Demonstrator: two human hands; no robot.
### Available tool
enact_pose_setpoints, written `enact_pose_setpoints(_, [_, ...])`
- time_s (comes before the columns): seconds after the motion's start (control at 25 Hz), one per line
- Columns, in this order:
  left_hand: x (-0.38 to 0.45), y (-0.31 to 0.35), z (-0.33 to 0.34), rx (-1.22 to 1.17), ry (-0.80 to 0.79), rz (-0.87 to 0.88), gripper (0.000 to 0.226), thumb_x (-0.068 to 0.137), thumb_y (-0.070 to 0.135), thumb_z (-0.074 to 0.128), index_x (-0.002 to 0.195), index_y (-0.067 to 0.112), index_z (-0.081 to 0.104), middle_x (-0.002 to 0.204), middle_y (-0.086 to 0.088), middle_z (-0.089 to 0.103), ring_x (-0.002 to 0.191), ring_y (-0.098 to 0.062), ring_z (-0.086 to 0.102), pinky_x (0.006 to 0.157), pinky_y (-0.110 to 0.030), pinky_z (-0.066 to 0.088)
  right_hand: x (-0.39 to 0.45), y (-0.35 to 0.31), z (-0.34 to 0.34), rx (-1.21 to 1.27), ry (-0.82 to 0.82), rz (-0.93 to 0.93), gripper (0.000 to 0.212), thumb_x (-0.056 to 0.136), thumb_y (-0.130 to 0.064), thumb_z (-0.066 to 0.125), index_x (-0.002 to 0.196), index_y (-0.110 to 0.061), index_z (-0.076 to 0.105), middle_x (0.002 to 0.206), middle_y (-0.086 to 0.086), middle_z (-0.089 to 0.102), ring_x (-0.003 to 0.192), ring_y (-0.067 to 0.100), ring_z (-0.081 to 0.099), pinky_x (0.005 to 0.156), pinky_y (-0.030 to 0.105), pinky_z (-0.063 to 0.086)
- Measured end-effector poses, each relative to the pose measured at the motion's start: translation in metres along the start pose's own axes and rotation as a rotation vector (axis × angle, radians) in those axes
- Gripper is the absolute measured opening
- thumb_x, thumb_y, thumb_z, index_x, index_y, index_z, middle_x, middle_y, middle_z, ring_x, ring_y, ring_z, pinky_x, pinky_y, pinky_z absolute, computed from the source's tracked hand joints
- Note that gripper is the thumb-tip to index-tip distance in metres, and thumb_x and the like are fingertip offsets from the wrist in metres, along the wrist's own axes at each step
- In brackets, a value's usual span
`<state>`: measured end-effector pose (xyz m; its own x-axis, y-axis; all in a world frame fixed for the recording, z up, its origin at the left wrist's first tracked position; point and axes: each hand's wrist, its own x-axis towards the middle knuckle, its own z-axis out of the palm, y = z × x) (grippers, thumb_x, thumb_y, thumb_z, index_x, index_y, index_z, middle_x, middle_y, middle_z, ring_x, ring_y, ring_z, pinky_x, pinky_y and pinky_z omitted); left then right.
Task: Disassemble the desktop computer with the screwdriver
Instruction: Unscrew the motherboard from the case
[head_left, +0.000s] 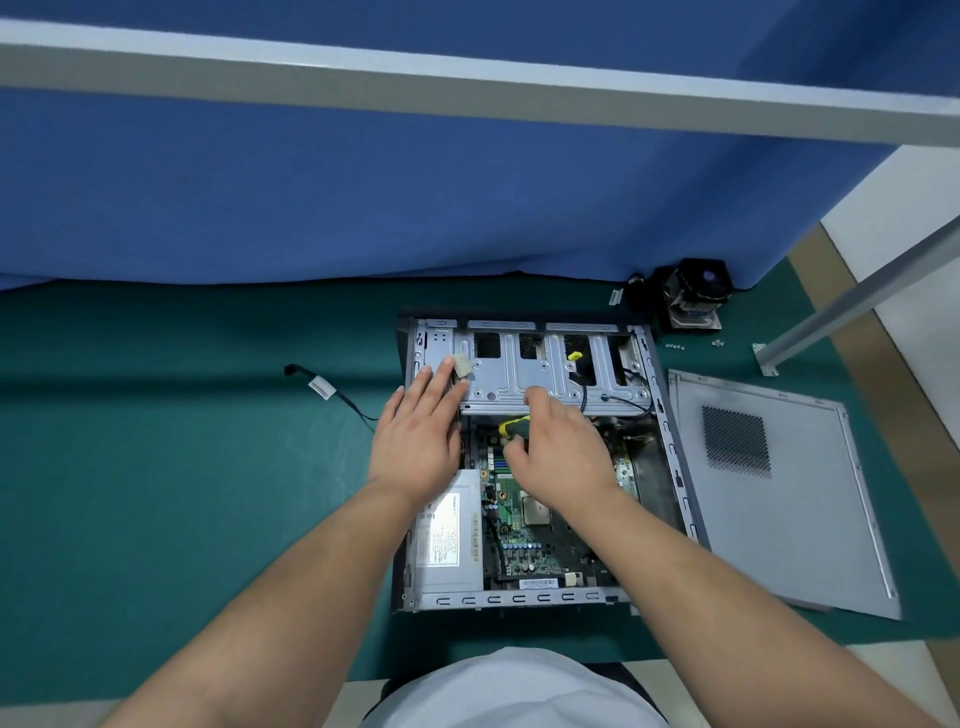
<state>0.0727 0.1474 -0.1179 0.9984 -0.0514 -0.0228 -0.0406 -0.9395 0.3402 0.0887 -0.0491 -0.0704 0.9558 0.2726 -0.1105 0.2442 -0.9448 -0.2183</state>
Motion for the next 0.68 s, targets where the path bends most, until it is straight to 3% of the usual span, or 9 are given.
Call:
enact_pose_setpoints(0.12, [0.0008, 0.0001, -0.0009, 0.000, -0.007, -0.002, 0.058, 0.102, 0.032, 0.042, 0.159, 0.036, 0.030, 0.172, 0.015, 0.000, 0.159, -0.013, 0.006, 0.128, -0.043, 0.013, -0.0003, 0.0011, 0.0014, -0.039, 0.005, 0.017, 0.038, 0.107, -0.050, 0.031, 0.124, -0.017, 0.037, 0.088, 0.003, 0.064, 0.074, 0.027, 0.064, 0.050, 0.033, 0.042])
enact_pose_setpoints(0.16, [0.0007, 0.0000, -0.0010, -0.001, -0.008, -0.002, 0.058, 0.102, 0.032, 0.042, 0.159, 0.036, 0.030, 0.172, 0.014, 0.000, 0.159, -0.013, 0.006, 0.128, -0.043, 0.013, 0.0004, 0.0020, 0.0027, -0.046, 0.003, -0.030, 0.035, 0.107, -0.047, 0.033, 0.122, -0.016, 0.039, 0.090, 0.003, 0.064, 0.078, 0.027, 0.064, 0.052, 0.034, 0.042])
enact_pose_setpoints(0.24, [0.0000, -0.0004, -0.0009, -0.002, -0.006, 0.001, 0.059, 0.102, 0.031, 0.043, 0.159, 0.036, 0.030, 0.172, 0.014, 0.001, 0.159, -0.013, 0.006, 0.128, -0.043, 0.013, 0.0018, 0.0040, 0.0037, 0.055, 0.033, -0.070, 0.030, 0.104, -0.037, 0.047, 0.123, -0.014, 0.045, 0.106, 0.006, 0.061, 0.095, 0.026, 0.060, 0.072, 0.037, 0.049])
enact_pose_setpoints(0.36, [0.0002, -0.0010, 0.0000, -0.005, 0.001, -0.001, 0.059, 0.101, 0.031, 0.043, 0.158, 0.036, 0.031, 0.172, 0.015, 0.003, 0.158, -0.013, 0.007, 0.128, -0.043, 0.014, 0.0021, 0.0036, 0.0055, 0.290, 0.033, 0.053, 0.028, 0.096, -0.028, 0.059, 0.120, -0.015, 0.049, 0.112, 0.003, 0.053, 0.104, 0.025, 0.055, 0.087, 0.036, 0.047])
enact_pose_setpoints(0.44, [0.0006, -0.0012, 0.0004, -0.005, 0.001, 0.000, 0.059, 0.101, 0.031, 0.043, 0.158, 0.037, 0.031, 0.172, 0.015, 0.003, 0.158, -0.013, 0.007, 0.128, -0.042, 0.013, -0.0002, 0.0008, 0.0074, 0.308, 0.000, 0.139, 0.030, 0.098, -0.039, 0.053, 0.120, -0.020, 0.045, 0.108, 0.003, 0.057, 0.094, 0.025, 0.059, 0.077, 0.040, 0.052])
enact_pose_setpoints(0.56, [0.0006, -0.0016, 0.0011, -0.003, 0.006, -0.001, 0.059, 0.101, 0.031, 0.043, 0.158, 0.036, 0.031, 0.172, 0.015, 0.002, 0.158, -0.013, 0.007, 0.128, -0.042, 0.012, -0.0002, 0.0006, 0.0083, 0.144, -0.020, 0.132, 0.035, 0.104, -0.056, 0.034, 0.113, -0.022, 0.038, 0.083, 0.003, 0.064, 0.068, 0.029, 0.063, 0.052, 0.036, 0.048])
enact_pose_setpoints(0.68, [0.0007, -0.0018, 0.0011, -0.003, 0.005, -0.001, 0.058, 0.102, 0.031, 0.042, 0.158, 0.036, 0.031, 0.172, 0.015, 0.002, 0.158, -0.013, 0.007, 0.128, -0.041, 0.012, 0.0011, 0.0014, 0.0051, 0.118, 0.003, 0.025, 0.029, 0.099, -0.037, 0.048, 0.117, -0.018, 0.038, 0.099, 0.005, 0.061, 0.088, 0.028, 0.061, 0.063, 0.037, 0.047])
